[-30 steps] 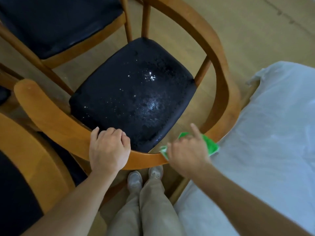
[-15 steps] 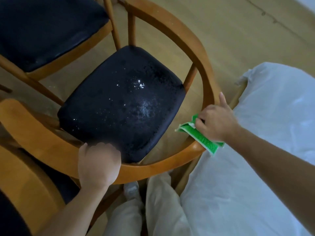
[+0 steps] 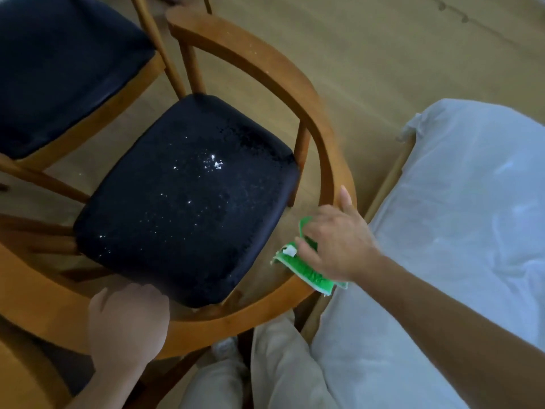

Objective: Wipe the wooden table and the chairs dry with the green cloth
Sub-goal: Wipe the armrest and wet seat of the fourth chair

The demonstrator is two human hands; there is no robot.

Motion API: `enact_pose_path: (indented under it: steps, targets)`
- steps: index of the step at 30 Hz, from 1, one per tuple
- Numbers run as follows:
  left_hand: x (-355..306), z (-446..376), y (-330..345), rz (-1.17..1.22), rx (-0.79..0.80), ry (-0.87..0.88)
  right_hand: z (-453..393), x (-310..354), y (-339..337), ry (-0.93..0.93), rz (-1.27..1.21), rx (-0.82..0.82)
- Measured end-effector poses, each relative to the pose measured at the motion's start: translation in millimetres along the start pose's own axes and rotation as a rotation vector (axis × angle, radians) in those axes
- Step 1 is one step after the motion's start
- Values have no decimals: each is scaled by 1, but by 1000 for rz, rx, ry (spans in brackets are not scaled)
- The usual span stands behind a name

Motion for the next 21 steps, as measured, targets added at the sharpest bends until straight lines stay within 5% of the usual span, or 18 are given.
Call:
enact_pose_path:
  steps: [6, 12, 16, 21]
  targets:
    - [1, -4, 3, -40, 87, -45, -54, -84, -16, 297, -209, 54]
    - [2, -1, 8, -107, 151, -90, 0, -77, -1, 764, -684, -252]
    - [-61, -1, -2, 327, 215, -66, 46, -49, 27, 966, -1051, -433]
    - [-205, -5, -44, 805, 271, 58, 30, -74, 29, 973, -1114, -439]
Point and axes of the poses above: each hand's wrist, its own z-axis away from the middle knuckle, its own y-axis out of the palm, x = y × z, the point moved 8 cm from there along -z, towards the middle knuckle, and after that the axes turned 14 degrees about -z, right-handed, at the moved point
